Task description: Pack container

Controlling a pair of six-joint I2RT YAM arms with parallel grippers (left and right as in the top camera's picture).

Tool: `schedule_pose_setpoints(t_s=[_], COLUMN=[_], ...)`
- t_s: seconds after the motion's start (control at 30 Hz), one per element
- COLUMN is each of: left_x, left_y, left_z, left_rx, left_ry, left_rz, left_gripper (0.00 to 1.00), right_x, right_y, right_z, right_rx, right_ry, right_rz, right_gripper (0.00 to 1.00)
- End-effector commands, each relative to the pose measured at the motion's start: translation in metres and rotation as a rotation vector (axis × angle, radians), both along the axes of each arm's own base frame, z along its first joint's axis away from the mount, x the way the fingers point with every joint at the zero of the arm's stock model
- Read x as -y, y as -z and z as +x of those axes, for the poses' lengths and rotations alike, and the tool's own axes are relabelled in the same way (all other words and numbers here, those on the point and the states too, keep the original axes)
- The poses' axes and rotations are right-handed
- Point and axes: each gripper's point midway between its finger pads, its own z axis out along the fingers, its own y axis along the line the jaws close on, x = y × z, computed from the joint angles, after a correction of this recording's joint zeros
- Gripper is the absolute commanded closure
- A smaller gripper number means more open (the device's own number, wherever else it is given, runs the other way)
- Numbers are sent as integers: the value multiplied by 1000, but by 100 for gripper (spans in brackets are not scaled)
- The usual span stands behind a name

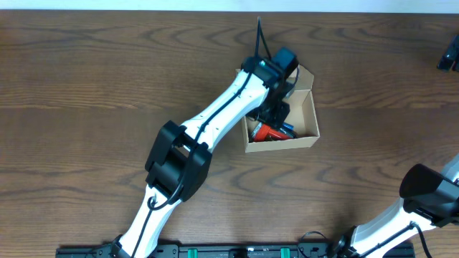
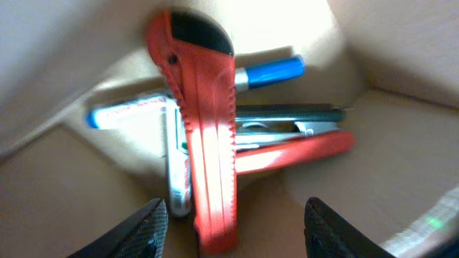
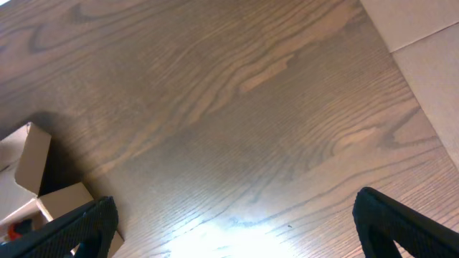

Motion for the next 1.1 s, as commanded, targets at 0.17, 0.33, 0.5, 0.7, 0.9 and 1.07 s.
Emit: schedule_pose_setpoints(t_s=[0.17, 0.33, 0.5, 0.7, 0.9, 1.07], left_x=[-17, -61, -132, -225, -290, -304], left_y=[-131, -195, -255, -310, -323, -311], left_z=[35, 40, 30, 9, -7, -2], left_rx=[293, 432, 545, 676, 680, 599], left_ry=[-91, -226, -409, -631, -782, -820], left_rz=[-63, -47, -17, 30, 75, 45], left_gripper=[38, 38, 38, 34, 29, 32], right_x=[-1, -1, -1, -1, -15, -38], right_y=[-13, -13, -13, -13, -23, -27], right_z=[-5, -5, -5, -5, 20, 30], right_rx=[34, 34, 34, 34, 172, 229], right_ry=[12, 12, 12, 12, 7, -68], right_rz=[-13, -13, -13, -13, 92, 208], right_gripper=[1, 1, 1, 1, 1, 1])
